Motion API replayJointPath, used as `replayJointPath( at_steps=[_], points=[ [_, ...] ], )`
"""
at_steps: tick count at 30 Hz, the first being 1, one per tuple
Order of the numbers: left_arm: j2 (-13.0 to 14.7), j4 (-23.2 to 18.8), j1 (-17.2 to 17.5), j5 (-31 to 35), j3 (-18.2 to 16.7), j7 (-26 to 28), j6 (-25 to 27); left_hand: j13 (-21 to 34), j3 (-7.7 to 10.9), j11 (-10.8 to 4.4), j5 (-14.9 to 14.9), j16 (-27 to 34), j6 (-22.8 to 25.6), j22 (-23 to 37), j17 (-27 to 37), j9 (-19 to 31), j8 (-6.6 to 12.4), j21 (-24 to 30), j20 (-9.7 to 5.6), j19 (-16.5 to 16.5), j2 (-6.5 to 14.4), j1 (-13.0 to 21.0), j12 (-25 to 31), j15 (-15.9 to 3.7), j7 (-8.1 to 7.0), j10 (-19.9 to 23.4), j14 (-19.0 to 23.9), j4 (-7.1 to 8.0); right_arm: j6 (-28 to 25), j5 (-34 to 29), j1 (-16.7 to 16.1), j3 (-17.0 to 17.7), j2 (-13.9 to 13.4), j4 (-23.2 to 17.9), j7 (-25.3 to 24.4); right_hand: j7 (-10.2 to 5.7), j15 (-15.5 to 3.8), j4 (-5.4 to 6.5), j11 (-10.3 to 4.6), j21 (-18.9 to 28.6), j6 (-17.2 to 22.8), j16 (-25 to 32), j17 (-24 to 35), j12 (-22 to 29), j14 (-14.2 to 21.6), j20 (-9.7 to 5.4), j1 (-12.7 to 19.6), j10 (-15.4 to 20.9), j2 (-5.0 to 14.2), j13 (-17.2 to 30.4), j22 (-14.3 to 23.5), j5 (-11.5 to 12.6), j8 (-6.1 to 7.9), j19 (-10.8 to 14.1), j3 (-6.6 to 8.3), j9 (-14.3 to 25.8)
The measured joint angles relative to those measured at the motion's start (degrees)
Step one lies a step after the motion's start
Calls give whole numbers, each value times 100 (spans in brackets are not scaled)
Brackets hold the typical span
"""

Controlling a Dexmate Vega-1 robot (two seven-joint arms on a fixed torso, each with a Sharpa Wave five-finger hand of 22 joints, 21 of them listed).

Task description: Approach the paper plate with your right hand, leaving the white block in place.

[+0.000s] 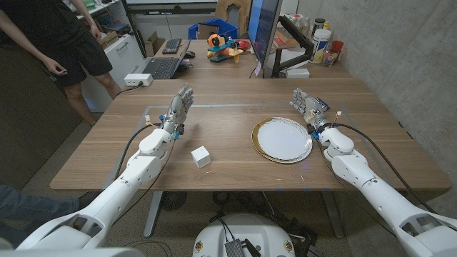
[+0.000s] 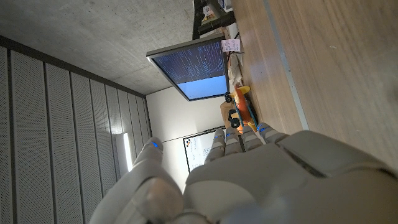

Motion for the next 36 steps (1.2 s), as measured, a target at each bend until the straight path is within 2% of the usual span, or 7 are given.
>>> replayJointPath(
  at_steps=[2, 10, 15, 17, 19, 29, 36],
  points=[
    [-171, -3, 37, 209, -280, -136, 106, 0, 0, 0, 0, 0, 0, 0, 0, 0, 0, 0, 7, -7, 0, 0, 0, 0, 0, 0, 0, 0, -72, -158, -39, 192, 150, -2, 135, 0, 0, 0, 0, 0, 0, 0, 0, 0, 0, 0, 0, 0, 0, 0, 0, 0, 0, 0, 0, 0],
    [-788, -68, 142, 906, -1017, -574, 403, 0, 0, 16, -1, 1, 0, -1, -1, 0, 0, 0, 7, -7, 0, 0, 0, 0, -1, -18, 0, 0, -278, -721, -121, 795, 638, -7, 508, -21, 0, 0, 0, 0, 21, 0, 0, 0, 0, 0, 45, 0, 46, 0, 0, 0, 0, -1, 0, 0],
    [-1110, -113, 180, 1293, -1397, -824, 551, 0, 0, 16, -1, 1, 0, -1, -1, 0, 19, 0, 7, -6, 0, 0, 0, 0, -1, -18, 0, 0, -372, -1007, -144, 1086, 888, -7, 699, -21, 0, 0, 0, 0, 21, 0, -11, 0, -1, 1, 45, 0, 46, 0, -1, 0, 0, -1, 0, -1],
    [-1151, -119, 186, 1396, -1444, -891, 589, -1, 0, 16, -1, 1, 0, -1, -1, 0, 22, 0, 7, -6, 0, 0, 0, 0, -1, -18, 0, 0, -385, -1046, -150, 1171, 967, -7, 724, -21, -1, 0, 0, 0, 20, 0, -16, 0, -1, 1, 45, -1, 46, -1, -1, 0, 0, -1, 0, -1],
    [-1346, -150, 204, 1567, -1674, -1009, 649, -1, -1, 16, -1, 0, 0, -1, -1, 0, 22, 0, 36, -36, 0, 0, 0, 25, -1, -18, -25, 0, -435, -1203, -154, 1299, 1080, -8, 824, -21, -1, 0, -22, 0, 20, 0, -17, 0, -1, 1, 45, 22, 46, -1, -1, 0, 0, -1, 0, -1],
    [-1754, -216, 223, 2063, -2142, -1347, 819, -12, -1, 25, -2, 0, 0, -1, -2, -1, 22, 0, 6, -68, 0, 0, 0, 13, -1, -70, -53, 0, -529, -1631, -166, 1673, 1417, -7, 1109, -21, -1, 0, -31, 0, 20, 0, -23, 0, -1, 1, 44, 30, 46, -17, -1, 0, 0, -1, 0, -1],
    [-1929, -258, 226, 2295, -2348, -1500, 900, -17, -1, 25, -2, 0, 0, -2, -2, -1, 22, -1, 29, -91, 0, 0, 0, 12, -2, -70, -111, 0, -532, -1818, -188, 1844, 1569, -50, 1235, -52, -1, 0, -31, 0, 51, 0, -43, 0, -1, 1, 44, 30, 46, -16, -1, 0, 0, -2, -1, -2]
  ],
)
